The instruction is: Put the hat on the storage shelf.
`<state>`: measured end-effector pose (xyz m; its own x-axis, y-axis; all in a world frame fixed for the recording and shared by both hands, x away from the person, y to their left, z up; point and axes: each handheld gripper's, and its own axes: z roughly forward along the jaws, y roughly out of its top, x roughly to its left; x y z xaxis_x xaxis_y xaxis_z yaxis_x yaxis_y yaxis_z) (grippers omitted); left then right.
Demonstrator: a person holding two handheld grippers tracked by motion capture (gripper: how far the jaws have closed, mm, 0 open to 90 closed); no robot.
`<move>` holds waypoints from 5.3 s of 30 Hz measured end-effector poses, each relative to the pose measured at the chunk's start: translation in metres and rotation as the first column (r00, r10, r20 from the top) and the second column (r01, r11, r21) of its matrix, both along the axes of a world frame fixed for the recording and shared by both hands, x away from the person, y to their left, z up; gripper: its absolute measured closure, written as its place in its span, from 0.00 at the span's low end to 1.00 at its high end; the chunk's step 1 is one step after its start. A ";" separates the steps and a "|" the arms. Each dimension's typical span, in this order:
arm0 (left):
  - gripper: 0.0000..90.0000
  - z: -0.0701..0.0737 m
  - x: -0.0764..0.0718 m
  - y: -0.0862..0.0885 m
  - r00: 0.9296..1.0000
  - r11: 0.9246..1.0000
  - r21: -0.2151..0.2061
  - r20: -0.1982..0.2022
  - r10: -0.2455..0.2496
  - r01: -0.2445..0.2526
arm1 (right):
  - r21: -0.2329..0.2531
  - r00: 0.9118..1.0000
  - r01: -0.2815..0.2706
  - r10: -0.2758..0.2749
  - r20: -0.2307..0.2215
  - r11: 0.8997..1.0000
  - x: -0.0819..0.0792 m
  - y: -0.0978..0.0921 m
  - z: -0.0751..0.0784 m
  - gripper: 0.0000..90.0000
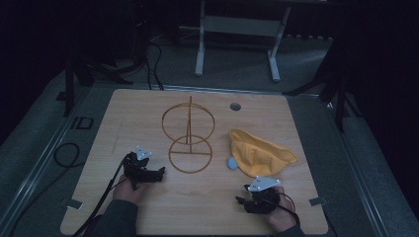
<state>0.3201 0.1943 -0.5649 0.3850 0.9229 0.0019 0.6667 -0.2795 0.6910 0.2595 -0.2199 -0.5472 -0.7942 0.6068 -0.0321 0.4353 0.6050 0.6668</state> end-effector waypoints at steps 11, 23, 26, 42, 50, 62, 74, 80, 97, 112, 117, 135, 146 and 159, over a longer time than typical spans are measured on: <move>0.02 0.000 0.000 0.000 1.000 1.000 0.000 0.000 0.000 0.000 | 0.005 0.997 0.070 -0.070 0.015 0.998 0.004 -0.021 0.004 0.50; 0.02 0.000 0.000 0.000 1.000 1.000 -0.001 0.001 0.000 0.000 | 0.014 0.987 0.158 -0.158 0.026 0.987 0.010 -0.044 0.007 0.49; 0.02 0.000 0.000 0.000 1.000 1.000 0.000 0.001 0.000 0.000 | 0.025 0.980 0.194 -0.194 0.032 0.981 0.009 -0.056 0.010 0.48; 0.02 0.000 0.000 0.000 1.000 1.000 0.000 0.000 0.000 0.000 | 0.094 0.968 0.251 -0.249 -0.031 0.963 0.030 -0.079 0.002 0.47; 0.02 0.000 0.000 0.000 1.000 1.000 0.000 0.001 0.000 0.000 | 0.121 0.976 0.214 -0.206 -0.073 0.969 0.036 -0.079 -0.005 0.58; 0.02 0.000 0.000 0.000 1.000 1.000 0.000 0.000 0.000 0.000 | 0.179 0.991 0.124 -0.130 0.024 0.976 0.025 -0.065 0.016 0.89; 0.02 0.000 0.000 0.000 1.000 1.000 0.000 0.000 0.000 0.000 | 0.193 0.989 0.085 -0.106 0.103 0.978 0.024 -0.058 0.040 0.90; 0.02 0.000 0.000 0.000 1.000 1.000 0.001 -0.001 0.000 0.000 | 0.191 0.985 0.065 -0.094 0.146 0.979 0.028 -0.052 0.055 0.90; 0.02 0.000 0.000 0.000 1.000 1.000 0.000 0.000 0.000 0.000 | 0.280 0.971 0.023 -0.088 0.222 0.960 0.028 -0.043 0.098 0.90; 0.02 0.000 0.000 0.000 1.000 1.000 0.001 0.000 0.000 0.000 | 0.423 0.952 0.114 -0.221 0.213 0.899 0.022 -0.073 0.098 0.83; 0.02 0.000 0.000 0.000 1.000 1.000 0.001 0.000 0.000 0.000 | 0.362 0.952 0.143 -0.228 0.206 0.921 0.011 -0.086 0.093 0.67; 0.02 0.000 0.000 0.000 1.000 1.000 0.000 0.001 0.000 0.000 | 0.208 0.960 0.144 -0.188 0.210 0.967 0.011 -0.085 0.099 0.60; 0.02 0.000 0.000 0.000 1.000 1.000 -0.001 0.001 0.001 -0.001 | 0.071 0.967 0.145 -0.156 0.202 0.987 0.023 -0.085 0.112 0.61; 0.02 0.000 0.000 0.000 1.000 1.000 -0.002 0.000 0.000 0.000 | -0.052 0.980 0.150 -0.141 0.140 0.987 0.046 -0.080 0.127 0.58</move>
